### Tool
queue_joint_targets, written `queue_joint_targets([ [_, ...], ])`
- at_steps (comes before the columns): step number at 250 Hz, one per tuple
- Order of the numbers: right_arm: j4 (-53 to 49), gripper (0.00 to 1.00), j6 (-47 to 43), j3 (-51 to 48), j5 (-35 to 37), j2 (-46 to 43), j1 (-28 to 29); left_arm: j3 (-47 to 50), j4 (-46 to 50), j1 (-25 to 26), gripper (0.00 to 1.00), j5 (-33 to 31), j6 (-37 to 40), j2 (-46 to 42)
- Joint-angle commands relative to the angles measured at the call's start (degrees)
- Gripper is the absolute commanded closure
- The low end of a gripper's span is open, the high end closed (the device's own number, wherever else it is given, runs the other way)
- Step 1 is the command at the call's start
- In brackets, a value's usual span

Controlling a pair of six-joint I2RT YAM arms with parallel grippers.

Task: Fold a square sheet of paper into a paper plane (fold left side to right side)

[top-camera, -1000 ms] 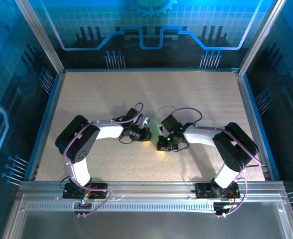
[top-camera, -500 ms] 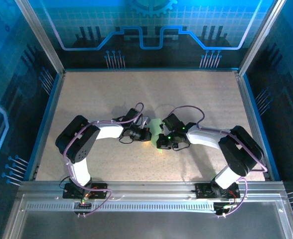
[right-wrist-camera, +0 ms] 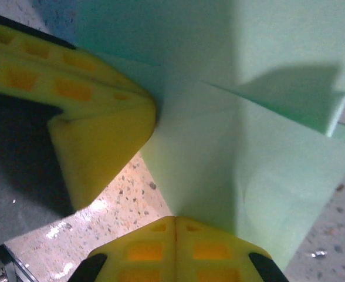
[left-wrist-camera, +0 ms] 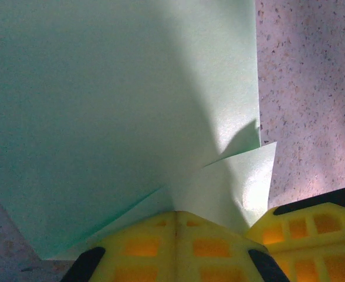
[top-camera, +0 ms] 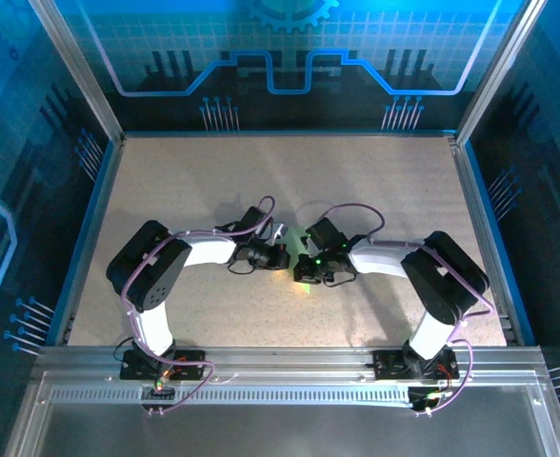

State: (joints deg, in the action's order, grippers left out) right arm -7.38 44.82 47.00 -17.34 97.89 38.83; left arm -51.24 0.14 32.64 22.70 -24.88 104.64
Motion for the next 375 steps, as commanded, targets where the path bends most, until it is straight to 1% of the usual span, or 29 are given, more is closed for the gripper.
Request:
queue_joint_targets([
  [1, 1.99, 1.0, 0.47, 2.2, -1.39, 1.29, -0.07, -0.51, 2.77, 0.07, 1.0, -2.14, 1.2, 1.77],
  [63, 1.69, 1.0, 0.01, 3.11, -0.95, 3.26, -0.11, -0.43, 2.67, 0.01, 1.0, -2.31, 0.8, 1.88],
  [109, -2.47, 1.0, -1.39, 2.62, -0.07, 3.64, -0.03, -0.52, 3.19, 0.05, 1.0, -2.83, 0.37, 2.15],
  [156, -5.58, 1.0, -1.42, -1.04, -0.59, 0.78, 0.24, -0.13, 2.85, -0.25, 1.0, -2.84, -0.61, 2.24],
  [228, -5.47, 1.0, 0.09, -9.48, -0.76, -4.5, 0.36, -0.34, 3.17, -0.8, 1.0, -2.29, -2.0, 2.09],
  [268, -7.78, 1.0, -0.64, -10.86, -0.23, -7.37, 0.24, -0.42, 3.92, -0.83, 1.0, -1.81, -3.23, 1.73],
  [303, -11.12, 1.0, -2.39, -9.45, -0.24, -9.61, 0.03, -0.51, 4.0, -0.83, 1.0, -0.9, -4.55, 0.88],
  [325, -13.41, 1.0, -3.69, -7.93, -0.07, -11.24, -0.4, -0.85, 3.99, -0.76, 0.97, -0.1, -5.32, 0.06],
  [346, -14.75, 1.0, -4.58, -6.61, 0.55, -13.32, -1.02, -1.24, 3.56, -0.83, 0.91, 1.24, -6.54, -1.11],
  [366, -14.31, 0.94, -5.19, -5.97, 1.11, -15.52, -2.1, -1.75, 2.88, -0.77, 0.86, 2.52, -7.53, -2.86],
  [375, -13.85, 0.91, -5.39, -5.9, 1.54, -16.32, -2.63, -2.09, 2.78, -0.83, 0.82, 2.73, -7.79, -3.85],
])
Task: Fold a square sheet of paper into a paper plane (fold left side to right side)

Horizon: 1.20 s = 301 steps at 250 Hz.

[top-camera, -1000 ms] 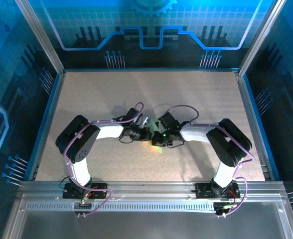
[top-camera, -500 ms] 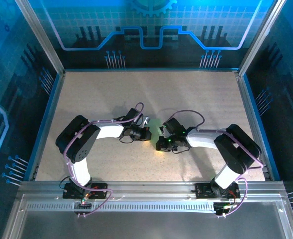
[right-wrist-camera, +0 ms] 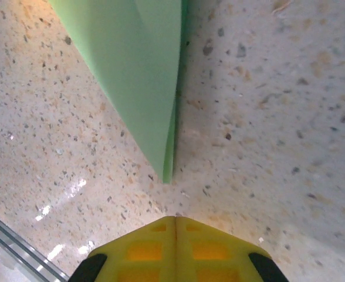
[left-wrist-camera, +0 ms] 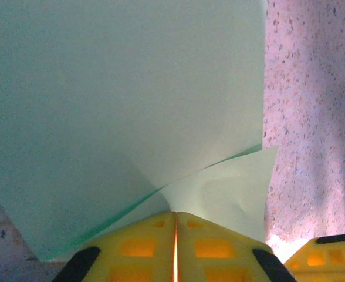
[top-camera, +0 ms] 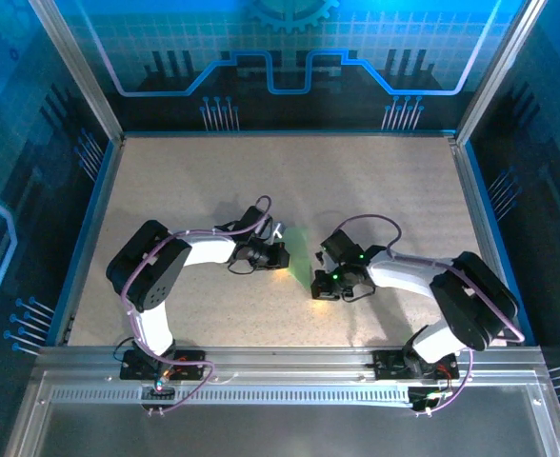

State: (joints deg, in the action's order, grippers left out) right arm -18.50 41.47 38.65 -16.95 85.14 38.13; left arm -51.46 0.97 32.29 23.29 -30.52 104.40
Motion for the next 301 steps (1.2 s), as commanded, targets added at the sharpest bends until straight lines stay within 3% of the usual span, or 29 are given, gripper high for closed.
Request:
queue_joint_targets([
  [1, -2.75, 0.9, -2.07, 2.51, 1.27, -3.67, -1.97, -1.92, 1.94, -0.48, 0.81, 2.17, -2.16, -3.73],
  [41, 1.56, 0.74, -3.61, 2.0, 2.95, -5.07, -4.31, -2.57, 3.0, -0.96, 0.63, 0.01, -1.72, -9.5],
  [93, 9.79, 0.59, -6.78, 2.22, 2.53, -2.53, -6.3, 0.8, 4.18, -5.39, 0.49, -4.17, -1.22, -15.0],
  [129, 9.75, 0.56, -9.11, 4.87, 2.59, 0.96, -6.66, 2.97, 2.48, -8.93, 0.48, -1.75, -3.13, -13.98],
  [168, 10.57, 0.55, -9.13, 5.03, 3.04, 1.79, -7.02, 1.39, 1.93, -9.18, 0.48, 1.01, -3.12, -9.42],
  [251, 9.68, 0.52, -8.23, 1.45, 4.36, -3.47, -7.07, -2.3, 0.65, -9.09, 0.51, 3.12, -3.07, -2.32],
  [301, 7.49, 0.51, -8.67, -0.64, 5.23, -8.28, -6.87, -4.15, 0.13, -8.91, 0.58, 4.28, -3.06, -0.26],
])
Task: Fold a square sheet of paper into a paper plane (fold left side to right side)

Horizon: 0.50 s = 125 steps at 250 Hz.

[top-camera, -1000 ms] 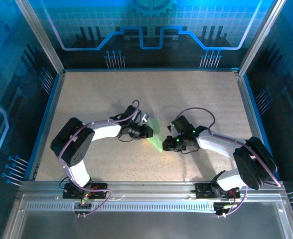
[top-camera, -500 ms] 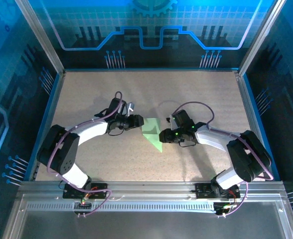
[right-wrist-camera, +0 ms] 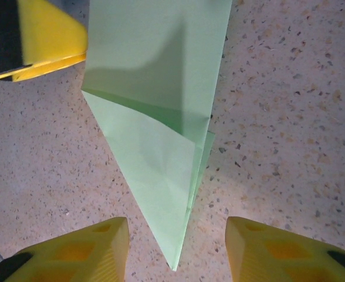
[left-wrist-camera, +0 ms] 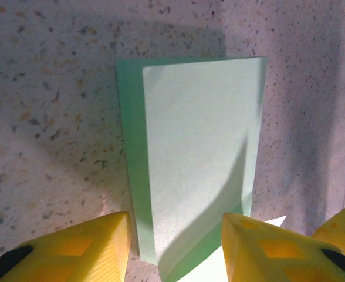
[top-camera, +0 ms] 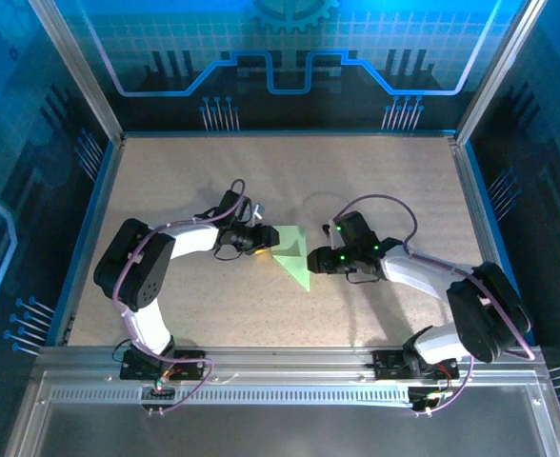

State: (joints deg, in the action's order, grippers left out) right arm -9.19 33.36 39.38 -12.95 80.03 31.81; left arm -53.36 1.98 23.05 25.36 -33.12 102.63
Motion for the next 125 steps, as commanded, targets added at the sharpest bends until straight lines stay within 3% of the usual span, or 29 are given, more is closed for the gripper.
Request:
queue_joint_targets([
  [1, -1.85, 0.51, -0.57, -1.43, 1.25, -3.28, -0.54, -2.26, -0.9, 0.33, 0.58, 2.22, -0.45, 1.51],
  [52, -6.35, 0.49, -0.53, -0.92, 6.44, -6.88, 2.69, -2.53, -0.83, 0.33, 0.78, 2.27, -0.49, 1.43],
  [125, -11.0, 0.48, 1.43, 4.39, 22.63, -2.96, 15.3, -2.03, 1.94, 0.42, 0.9, 1.39, -3.27, -1.71],
])
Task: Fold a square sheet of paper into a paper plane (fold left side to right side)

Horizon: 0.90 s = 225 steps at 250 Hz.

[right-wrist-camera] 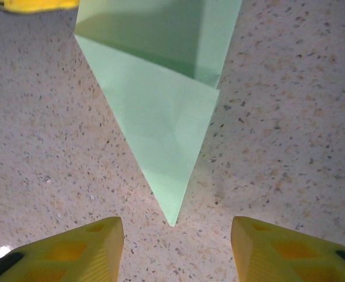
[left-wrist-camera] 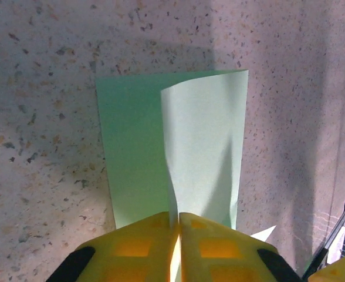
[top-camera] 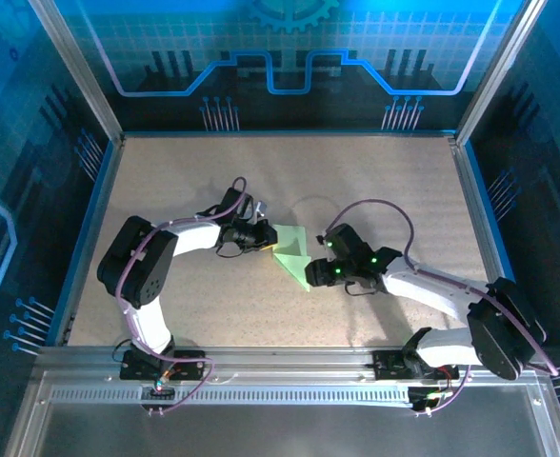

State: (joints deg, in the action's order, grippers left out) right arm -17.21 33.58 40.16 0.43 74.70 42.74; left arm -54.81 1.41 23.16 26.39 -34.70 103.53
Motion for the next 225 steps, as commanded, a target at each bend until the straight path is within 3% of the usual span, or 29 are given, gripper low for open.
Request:
queue_joint_targets([
  [1, -3.03, 0.47, 1.22, 3.69, 9.42, 2.55, 4.5, -0.58, 2.57, 0.31, 0.9, 0.43, -1.74, -2.61],
  [65, -7.24, 0.44, -0.26, 11.72, 21.14, 11.7, 13.16, -1.71, 5.4, 0.42, 0.94, 1.92, -4.15, -3.77],
  [123, -9.08, 0.44, -1.98, 17.22, 25.8, 20.21, 17.2, -2.61, 7.45, 0.42, 0.95, 2.18, -4.52, -3.68],
  [225, -11.22, 0.5, -3.41, 21.24, 30.02, 26.97, 17.83, -2.3, 7.82, 0.6, 0.98, 1.89, -4.76, -5.09],
])
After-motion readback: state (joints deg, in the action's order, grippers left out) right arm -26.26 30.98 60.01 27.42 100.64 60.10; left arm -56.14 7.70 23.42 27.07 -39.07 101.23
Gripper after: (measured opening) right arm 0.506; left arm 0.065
